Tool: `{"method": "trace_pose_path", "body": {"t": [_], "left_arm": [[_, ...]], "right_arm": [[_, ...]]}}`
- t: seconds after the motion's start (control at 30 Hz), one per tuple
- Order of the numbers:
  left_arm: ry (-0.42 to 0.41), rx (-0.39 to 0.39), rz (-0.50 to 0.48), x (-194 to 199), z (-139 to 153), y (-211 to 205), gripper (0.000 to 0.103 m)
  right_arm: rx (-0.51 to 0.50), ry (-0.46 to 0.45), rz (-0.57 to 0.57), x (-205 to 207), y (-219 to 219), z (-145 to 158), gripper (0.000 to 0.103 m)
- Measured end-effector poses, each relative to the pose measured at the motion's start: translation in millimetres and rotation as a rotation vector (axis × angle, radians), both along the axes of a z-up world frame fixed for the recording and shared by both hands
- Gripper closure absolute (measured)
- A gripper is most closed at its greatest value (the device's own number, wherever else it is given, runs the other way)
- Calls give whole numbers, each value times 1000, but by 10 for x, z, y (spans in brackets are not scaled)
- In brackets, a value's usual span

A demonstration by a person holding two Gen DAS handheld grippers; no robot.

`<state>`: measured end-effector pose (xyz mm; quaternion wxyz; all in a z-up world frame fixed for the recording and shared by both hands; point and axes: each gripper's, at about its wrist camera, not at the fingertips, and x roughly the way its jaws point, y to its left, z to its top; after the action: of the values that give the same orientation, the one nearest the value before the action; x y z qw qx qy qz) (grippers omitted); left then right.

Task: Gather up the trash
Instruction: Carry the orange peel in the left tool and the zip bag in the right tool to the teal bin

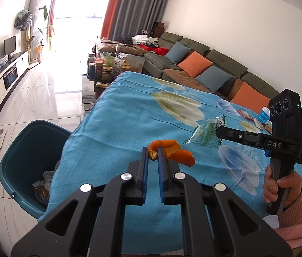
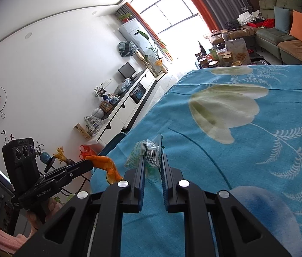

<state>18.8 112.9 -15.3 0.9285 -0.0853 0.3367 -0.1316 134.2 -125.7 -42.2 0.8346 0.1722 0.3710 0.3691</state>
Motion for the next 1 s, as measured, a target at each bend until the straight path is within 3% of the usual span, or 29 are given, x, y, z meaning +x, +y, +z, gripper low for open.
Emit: {"method": "trace_pose_path", "body": {"t": [1.0], "left_arm": [[-17, -9, 134, -179, 76, 567, 94]], "right_arm": [[-21, -2, 119, 163, 730, 30, 90]]}}
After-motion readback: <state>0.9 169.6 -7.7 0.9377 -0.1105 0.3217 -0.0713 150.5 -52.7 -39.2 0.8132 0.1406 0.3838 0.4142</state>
